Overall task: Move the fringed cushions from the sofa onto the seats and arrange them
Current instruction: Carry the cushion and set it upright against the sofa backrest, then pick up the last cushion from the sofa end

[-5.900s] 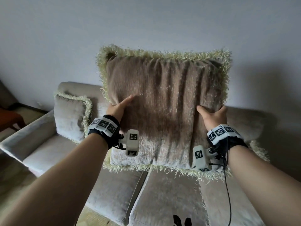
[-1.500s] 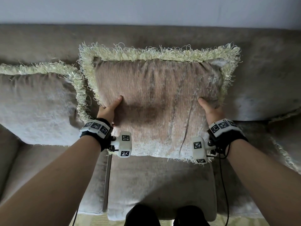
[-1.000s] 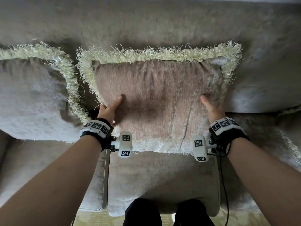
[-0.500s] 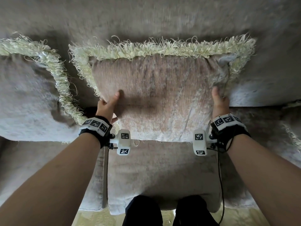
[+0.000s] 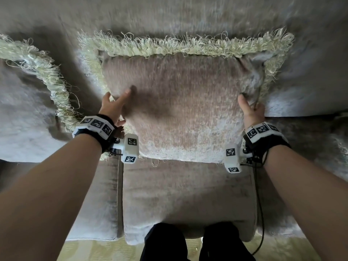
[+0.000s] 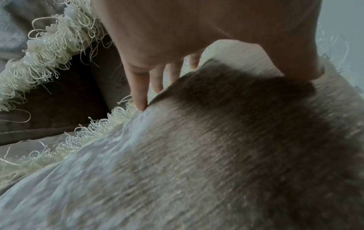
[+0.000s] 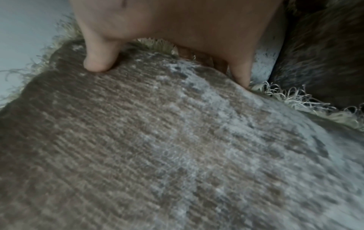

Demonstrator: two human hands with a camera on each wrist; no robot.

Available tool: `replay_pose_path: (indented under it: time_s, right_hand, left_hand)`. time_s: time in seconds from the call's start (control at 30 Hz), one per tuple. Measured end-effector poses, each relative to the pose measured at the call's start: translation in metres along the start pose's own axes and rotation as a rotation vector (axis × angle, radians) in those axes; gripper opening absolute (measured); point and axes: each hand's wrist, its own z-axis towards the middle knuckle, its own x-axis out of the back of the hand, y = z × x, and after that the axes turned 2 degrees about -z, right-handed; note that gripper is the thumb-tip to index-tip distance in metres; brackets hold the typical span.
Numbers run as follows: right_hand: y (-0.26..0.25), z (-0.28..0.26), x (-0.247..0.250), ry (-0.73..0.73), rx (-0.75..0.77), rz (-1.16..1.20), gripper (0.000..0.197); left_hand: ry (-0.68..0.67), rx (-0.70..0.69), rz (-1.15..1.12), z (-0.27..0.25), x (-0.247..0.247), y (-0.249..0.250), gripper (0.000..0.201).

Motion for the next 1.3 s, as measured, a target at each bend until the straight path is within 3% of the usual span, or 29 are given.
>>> replay_pose_path:
  time_s: [0.13, 0.3, 0.37, 0.4, 0.47, 0.53, 0.63, 0.73, 0.83, 0.93, 1.1, 1.13, 1.23, 1.3]
  right_hand:
    - [-0.004, 0.008, -0.001, -0.01, 0.033, 0.009, 0.097]
    - [-0.004, 0.014, -0.006, -0.009, 0.096, 0.029, 0.098]
    - [-0.005, 0.014, -0.007, -0.028, 0.061, 0.036, 0.109]
    - [-0.003, 0.014, -0.008, -0.051, 0.053, 0.048, 0.105]
    - [-0.003, 0.012, -0.007, -0.09, 0.076, 0.106, 0.08]
    - [-0.007, 0.006, -0.007, -0.095, 0.098, 0.137, 0.066]
    - [-0.011, -0.002, -0.008, -0.044, 0.118, 0.192, 0.056]
    - [-0.016, -0.008, -0.008, -0.047, 0.117, 0.203, 0.066]
    - [-0.02, -0.008, -0.007, -0.042, 0.131, 0.136, 0.068]
    - [-0.021, -0.009, -0.003, -0.071, 0.103, 0.009, 0.097]
    - [-0.023, -0.007, 0.006, -0.063, 0.112, -0.079, 0.122]
    - [-0.028, -0.011, 0.009, -0.068, 0.115, -0.095, 0.12]
    - [-0.039, -0.028, 0.019, -0.077, 0.113, -0.075, 0.09]
    - [-0.038, -0.031, 0.03, -0.118, 0.139, -0.099, 0.084]
  left_hand:
    - [-0.002, 0.027, -0.078, 0.01, -0.004, 0.005, 0.11]
    - [-0.043, 0.051, -0.157, 0.024, -0.003, 0.007, 0.141]
    - [-0.096, 0.043, -0.174, 0.025, -0.003, 0.006, 0.126]
    - [-0.118, 0.033, -0.172, 0.019, -0.005, 0.006, 0.112]
    - [-0.132, -0.002, -0.158, 0.004, -0.013, 0.008, 0.081]
    - [-0.132, -0.024, -0.167, -0.004, -0.016, 0.006, 0.065]
    - [-0.105, -0.046, -0.198, -0.014, -0.016, 0.01, 0.088]
    - [-0.066, -0.074, -0.228, -0.02, -0.015, 0.015, 0.084]
    - [0.0, -0.069, -0.225, -0.02, -0.013, 0.018, 0.102]
    - [0.075, -0.035, -0.143, -0.018, -0.013, 0.019, 0.093]
    - [0.083, 0.004, 0.005, -0.023, -0.015, 0.015, 0.088]
    - [0.082, 0.001, 0.046, -0.027, -0.015, 0.016, 0.085]
    - [0.075, -0.041, 0.171, -0.044, -0.013, 0.019, 0.073]
    - [0.056, -0.104, 0.244, -0.061, -0.012, 0.022, 0.069]
